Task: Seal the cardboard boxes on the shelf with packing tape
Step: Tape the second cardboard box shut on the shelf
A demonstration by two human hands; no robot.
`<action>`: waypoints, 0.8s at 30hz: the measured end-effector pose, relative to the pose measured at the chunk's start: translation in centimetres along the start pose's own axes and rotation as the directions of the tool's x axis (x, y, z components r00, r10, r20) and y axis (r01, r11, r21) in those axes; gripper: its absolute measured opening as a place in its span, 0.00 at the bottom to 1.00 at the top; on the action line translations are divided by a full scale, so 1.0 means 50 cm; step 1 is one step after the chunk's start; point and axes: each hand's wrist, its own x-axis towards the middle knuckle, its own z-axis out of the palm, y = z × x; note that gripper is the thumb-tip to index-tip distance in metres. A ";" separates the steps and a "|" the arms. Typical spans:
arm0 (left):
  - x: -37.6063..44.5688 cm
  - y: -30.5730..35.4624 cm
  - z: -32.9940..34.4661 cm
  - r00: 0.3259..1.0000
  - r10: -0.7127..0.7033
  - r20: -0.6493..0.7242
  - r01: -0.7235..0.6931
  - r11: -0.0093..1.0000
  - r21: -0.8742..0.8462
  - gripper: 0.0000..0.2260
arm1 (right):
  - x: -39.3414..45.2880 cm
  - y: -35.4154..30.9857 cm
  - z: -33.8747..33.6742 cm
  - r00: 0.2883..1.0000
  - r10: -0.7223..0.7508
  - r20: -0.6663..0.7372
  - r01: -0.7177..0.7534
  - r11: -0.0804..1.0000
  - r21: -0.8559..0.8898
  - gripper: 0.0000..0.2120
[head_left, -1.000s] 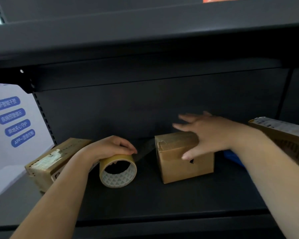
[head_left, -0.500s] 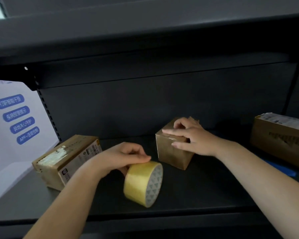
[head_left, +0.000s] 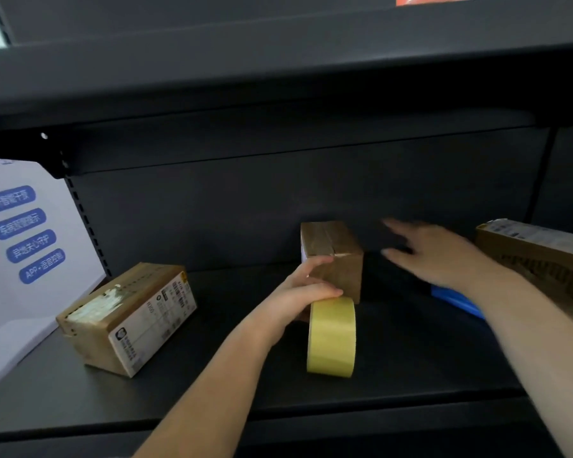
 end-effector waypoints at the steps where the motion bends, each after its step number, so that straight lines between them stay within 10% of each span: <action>1: 0.004 -0.003 0.001 1.000 0.003 -0.001 -0.003 1.000 -0.019 0.21 | -0.017 0.034 -0.008 0.994 0.106 0.006 -0.105 0.989 -0.102 0.25; 5: 0.016 -0.009 0.008 1.000 0.012 -0.017 -0.013 0.997 -0.077 0.21 | -0.076 0.117 0.016 0.906 0.372 0.202 -0.242 0.847 -0.474 0.17; 11: 0.029 0.007 0.012 1.000 0.011 -0.012 -0.011 1.000 -0.013 0.29 | -0.073 0.139 0.045 0.900 0.368 0.232 -0.294 0.908 -0.299 0.13; 17: 0.035 0.007 0.014 1.000 -0.020 0.007 0.020 1.000 -0.011 0.28 | -0.050 0.071 0.019 1.000 -0.001 0.015 -0.002 0.982 0.191 0.13; 24: 0.040 -0.003 0.009 0.999 -0.027 -0.024 0.024 0.995 -0.102 0.26 | -0.009 -0.031 -0.050 0.911 -0.366 0.190 0.399 0.897 -0.187 0.07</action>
